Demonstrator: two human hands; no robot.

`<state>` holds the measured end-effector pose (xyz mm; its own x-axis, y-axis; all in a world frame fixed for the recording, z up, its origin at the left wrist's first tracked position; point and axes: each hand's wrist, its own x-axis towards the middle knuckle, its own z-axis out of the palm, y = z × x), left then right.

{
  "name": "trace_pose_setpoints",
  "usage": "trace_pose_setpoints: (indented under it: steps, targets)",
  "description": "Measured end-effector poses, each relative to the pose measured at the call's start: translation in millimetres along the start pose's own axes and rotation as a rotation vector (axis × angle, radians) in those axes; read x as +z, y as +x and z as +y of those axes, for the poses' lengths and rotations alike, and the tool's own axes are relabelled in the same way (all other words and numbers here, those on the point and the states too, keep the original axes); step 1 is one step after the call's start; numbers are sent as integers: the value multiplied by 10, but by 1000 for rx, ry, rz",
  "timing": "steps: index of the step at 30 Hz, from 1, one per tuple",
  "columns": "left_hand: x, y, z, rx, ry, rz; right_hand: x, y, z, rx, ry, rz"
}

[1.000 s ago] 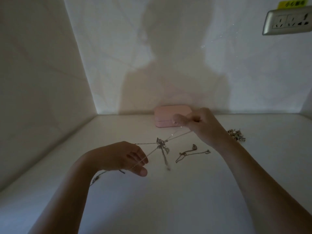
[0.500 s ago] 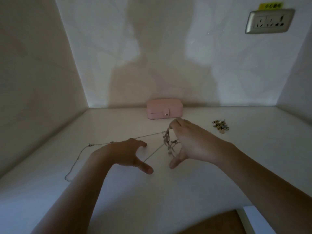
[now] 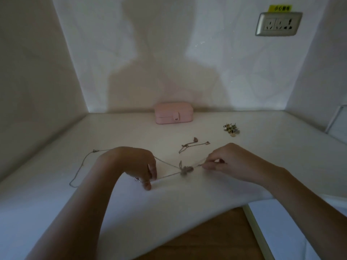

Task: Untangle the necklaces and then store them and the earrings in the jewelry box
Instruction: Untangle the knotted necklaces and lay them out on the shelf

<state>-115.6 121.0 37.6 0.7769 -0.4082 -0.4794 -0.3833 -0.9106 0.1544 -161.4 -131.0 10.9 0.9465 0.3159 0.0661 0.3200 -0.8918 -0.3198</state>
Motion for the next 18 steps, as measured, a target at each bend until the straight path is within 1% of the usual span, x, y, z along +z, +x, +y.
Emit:
trace_pose_setpoints:
  steps: [2,5,6,7,8,10,11,12,14,18]
  targets:
    - [19,19,27,41,-1,-34,23,-68,63,-15,-21,-10]
    - [28,-12,51,75,-109,-88,33,-148,104,-35,-73,-61]
    - [34,-11,63,87,-127,-70,17,-177,95,-32,-70,-90]
    - [44,7,77,107,-153,-14,-5,-199,88,-27,-53,-111]
    - [57,47,100,141,-202,78,-34,-217,67,-17,-22,-114]
    - [95,143,176,240,-306,287,-65,-211,-9,2,81,-37]
    - [118,186,222,288,-340,355,-54,-191,-70,8,141,28]
    - [147,224,266,325,-360,380,-18,-158,-141,17,185,87]
    - [202,288,328,368,-348,356,116,-76,-279,71,204,156]
    - [240,378,307,380,-383,297,358,22,-396,245,170,169]
